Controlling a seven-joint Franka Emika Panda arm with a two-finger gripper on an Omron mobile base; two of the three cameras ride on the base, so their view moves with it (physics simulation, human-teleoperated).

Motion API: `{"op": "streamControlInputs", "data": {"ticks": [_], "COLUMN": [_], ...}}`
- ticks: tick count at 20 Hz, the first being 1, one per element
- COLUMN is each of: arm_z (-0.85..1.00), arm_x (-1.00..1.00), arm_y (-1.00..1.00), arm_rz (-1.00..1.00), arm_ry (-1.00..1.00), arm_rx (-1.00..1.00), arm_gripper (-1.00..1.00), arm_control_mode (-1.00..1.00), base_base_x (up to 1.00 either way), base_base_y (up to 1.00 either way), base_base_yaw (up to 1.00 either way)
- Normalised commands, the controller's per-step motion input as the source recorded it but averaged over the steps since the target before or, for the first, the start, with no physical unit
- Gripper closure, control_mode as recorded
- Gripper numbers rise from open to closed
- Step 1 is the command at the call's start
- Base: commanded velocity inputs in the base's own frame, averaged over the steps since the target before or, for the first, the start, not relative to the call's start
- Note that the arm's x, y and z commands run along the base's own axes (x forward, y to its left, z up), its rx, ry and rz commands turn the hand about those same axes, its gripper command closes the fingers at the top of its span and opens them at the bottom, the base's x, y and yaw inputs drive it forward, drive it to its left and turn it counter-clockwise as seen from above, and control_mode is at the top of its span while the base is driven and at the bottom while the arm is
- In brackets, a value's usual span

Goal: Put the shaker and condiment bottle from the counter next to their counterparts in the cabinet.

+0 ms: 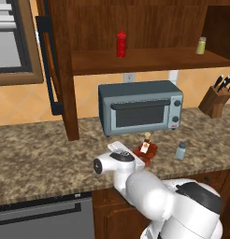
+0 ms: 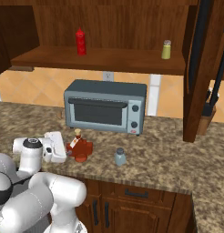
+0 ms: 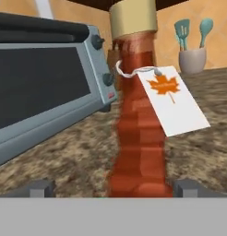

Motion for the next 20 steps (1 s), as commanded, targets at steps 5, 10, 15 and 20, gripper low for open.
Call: {"op": "streamControlInputs", "data": {"ticks": [5, 10, 15, 20], "arm_z": [-0.18, -0.02, 0.02, 0.29], "arm_x": [0.16, 0.04, -0.01, -0.24], "arm_y": [-0.06, -0.30, -0.41, -0.08], "arm_rz": [0.00, -0.04, -0.07, 0.04], "arm_ry": [0.00, 0.00, -0.04, -0.24], "arm_rx": [0.03, 0.12, 0.12, 0.00], "arm_gripper": [1.00, 1.00, 1.00, 1.00], "arm_control_mode": [-1.00, -1.00, -1.00, -1.00], "base_base_x": [0.00, 0.00, 0.00, 0.00], "base_base_y": [0.00, 0.00, 0.00, 0.00], "base_base_yaw": [0.00, 0.00, 0.00, 0.00]}}
